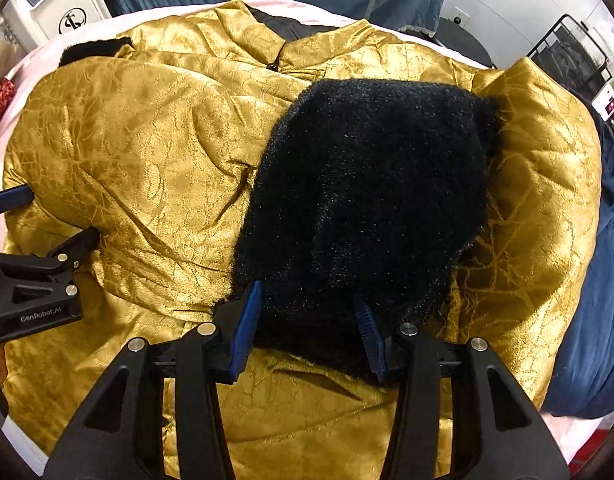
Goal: Fold large clothes
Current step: 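Lay the second sleeve across the jacket body and open the right tool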
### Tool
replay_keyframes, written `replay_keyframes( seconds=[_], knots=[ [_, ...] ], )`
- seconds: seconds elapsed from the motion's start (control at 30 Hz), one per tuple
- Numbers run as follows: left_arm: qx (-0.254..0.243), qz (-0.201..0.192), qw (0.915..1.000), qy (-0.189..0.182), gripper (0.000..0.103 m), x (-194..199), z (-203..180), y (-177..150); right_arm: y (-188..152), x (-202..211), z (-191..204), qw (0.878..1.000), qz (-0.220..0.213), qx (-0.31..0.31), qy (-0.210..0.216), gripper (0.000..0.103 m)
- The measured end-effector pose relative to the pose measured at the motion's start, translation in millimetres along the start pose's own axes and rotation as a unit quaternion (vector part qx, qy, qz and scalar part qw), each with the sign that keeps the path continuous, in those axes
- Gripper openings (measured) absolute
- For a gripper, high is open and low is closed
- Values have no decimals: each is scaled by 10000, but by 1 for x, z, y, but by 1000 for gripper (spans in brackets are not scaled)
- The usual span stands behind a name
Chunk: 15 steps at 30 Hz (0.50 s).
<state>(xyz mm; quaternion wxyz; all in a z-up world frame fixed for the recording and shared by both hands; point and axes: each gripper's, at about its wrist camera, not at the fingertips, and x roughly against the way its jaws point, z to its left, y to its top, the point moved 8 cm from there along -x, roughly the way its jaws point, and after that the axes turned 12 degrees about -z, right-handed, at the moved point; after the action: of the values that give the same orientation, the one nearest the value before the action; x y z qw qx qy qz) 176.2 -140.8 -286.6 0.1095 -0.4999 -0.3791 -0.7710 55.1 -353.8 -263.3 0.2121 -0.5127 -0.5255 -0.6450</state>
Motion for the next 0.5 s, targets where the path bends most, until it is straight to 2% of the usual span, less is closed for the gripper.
replay_keyframes(
  seconds=[0.23, 0.33, 0.4, 0.5],
  knots=[
    [-166, -29, 9997, 163, 98, 7, -6, -5, 0, -1, 1, 9998, 91, -50, -149, 49],
    [-63, 60, 10000, 33, 98, 18, -5, 4, 2, 0, 1, 9997, 234, -85, -89, 49],
    [62, -27, 9999, -100, 97, 32, -1, 7, 11, 3, -2, 9995, 268, -189, 25, 49],
    [142, -303, 9988, -348, 97, 58, 10, 4, 17, 28, -6, 9974, -112, -593, 402, 49]
  ],
)
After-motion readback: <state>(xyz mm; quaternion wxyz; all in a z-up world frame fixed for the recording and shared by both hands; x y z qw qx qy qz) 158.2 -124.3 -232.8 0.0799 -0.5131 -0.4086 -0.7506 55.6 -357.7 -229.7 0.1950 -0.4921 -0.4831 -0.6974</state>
